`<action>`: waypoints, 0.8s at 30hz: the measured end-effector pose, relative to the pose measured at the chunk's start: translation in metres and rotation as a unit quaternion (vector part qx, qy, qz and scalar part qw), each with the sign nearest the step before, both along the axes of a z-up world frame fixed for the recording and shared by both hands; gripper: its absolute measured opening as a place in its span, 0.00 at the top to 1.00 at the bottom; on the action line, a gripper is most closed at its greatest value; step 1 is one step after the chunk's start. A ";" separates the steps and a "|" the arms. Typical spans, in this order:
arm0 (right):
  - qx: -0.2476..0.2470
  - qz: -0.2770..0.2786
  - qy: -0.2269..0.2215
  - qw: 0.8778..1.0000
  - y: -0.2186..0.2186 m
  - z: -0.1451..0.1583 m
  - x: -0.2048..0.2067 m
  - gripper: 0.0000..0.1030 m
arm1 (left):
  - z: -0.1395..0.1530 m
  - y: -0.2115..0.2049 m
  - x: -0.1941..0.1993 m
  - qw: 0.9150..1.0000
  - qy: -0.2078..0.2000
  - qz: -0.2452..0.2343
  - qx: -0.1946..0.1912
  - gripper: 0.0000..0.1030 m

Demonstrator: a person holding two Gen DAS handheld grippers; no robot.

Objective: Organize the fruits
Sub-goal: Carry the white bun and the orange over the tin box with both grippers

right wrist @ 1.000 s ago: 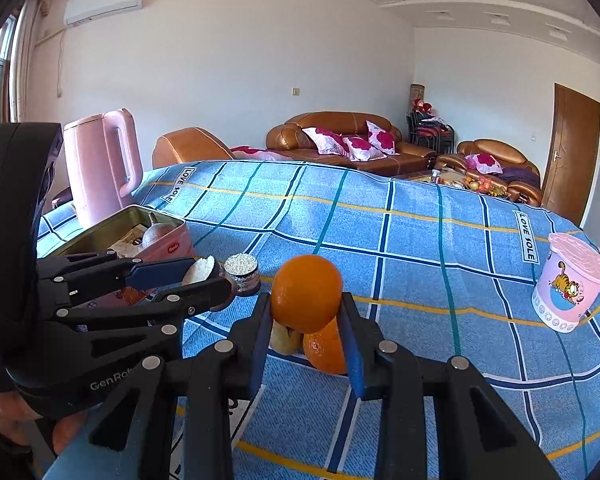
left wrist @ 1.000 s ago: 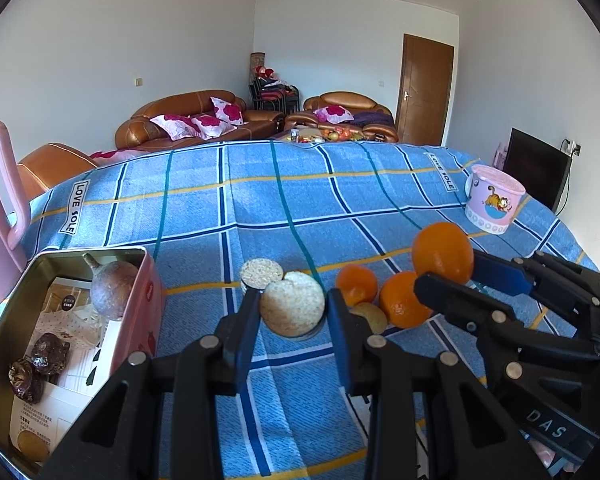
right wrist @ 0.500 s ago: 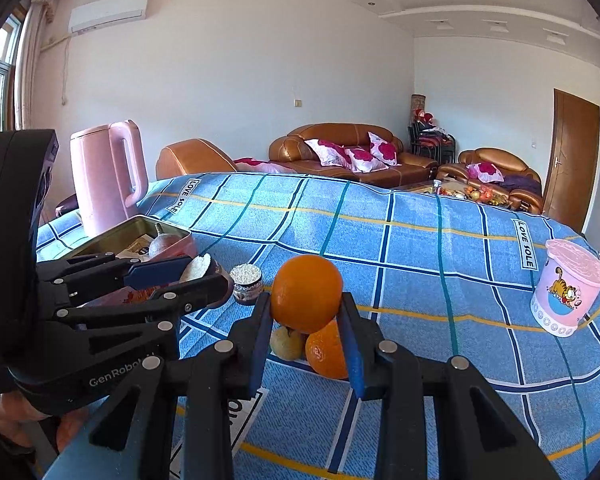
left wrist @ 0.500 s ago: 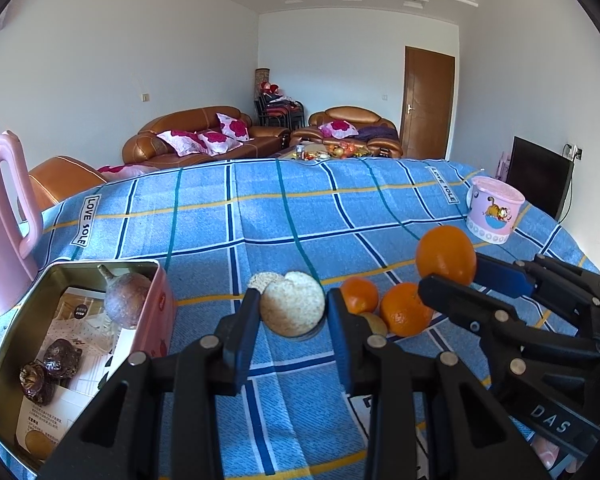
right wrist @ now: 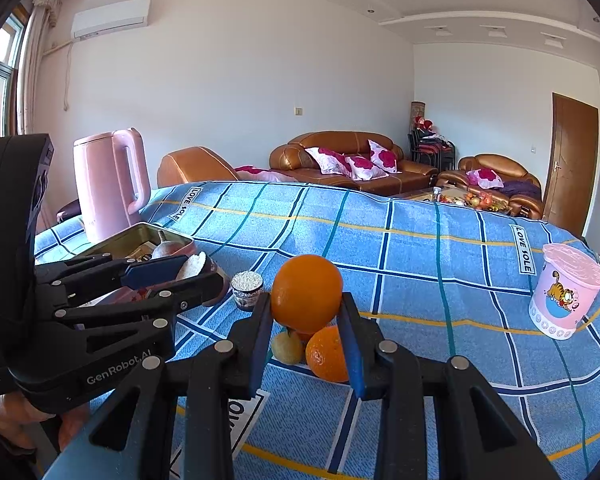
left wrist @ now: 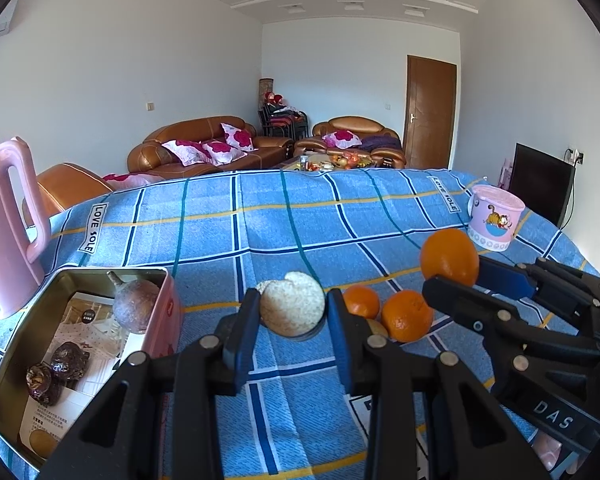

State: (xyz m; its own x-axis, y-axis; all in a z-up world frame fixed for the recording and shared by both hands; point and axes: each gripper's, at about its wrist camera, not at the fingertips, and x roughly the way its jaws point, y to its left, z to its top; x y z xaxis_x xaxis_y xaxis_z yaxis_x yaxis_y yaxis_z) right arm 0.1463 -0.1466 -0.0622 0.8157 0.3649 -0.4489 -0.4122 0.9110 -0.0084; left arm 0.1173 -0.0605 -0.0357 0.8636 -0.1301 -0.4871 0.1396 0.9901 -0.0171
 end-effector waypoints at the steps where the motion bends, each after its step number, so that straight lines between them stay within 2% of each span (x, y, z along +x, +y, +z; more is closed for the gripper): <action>1: 0.000 0.000 0.000 1.000 0.000 0.000 0.000 0.66 | 0.000 0.000 -0.001 1.000 -0.002 0.001 0.000 0.66; 19: 0.014 0.005 -0.029 0.999 -0.005 0.006 -0.011 0.66 | 0.005 0.000 -0.011 0.999 -0.032 0.006 0.006 0.66; 24: 0.014 0.008 -0.030 0.999 -0.005 0.005 -0.011 0.66 | 0.007 -0.007 -0.017 0.998 -0.048 0.006 0.028 0.66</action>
State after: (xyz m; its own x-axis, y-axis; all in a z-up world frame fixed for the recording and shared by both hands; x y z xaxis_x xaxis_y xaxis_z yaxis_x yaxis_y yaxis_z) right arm 0.1352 -0.1513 -0.0568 0.8347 0.3904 -0.3885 -0.4268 0.9043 -0.0084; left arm 0.1005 -0.0679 -0.0289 0.9077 -0.0942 -0.4088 0.1260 0.9907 0.0515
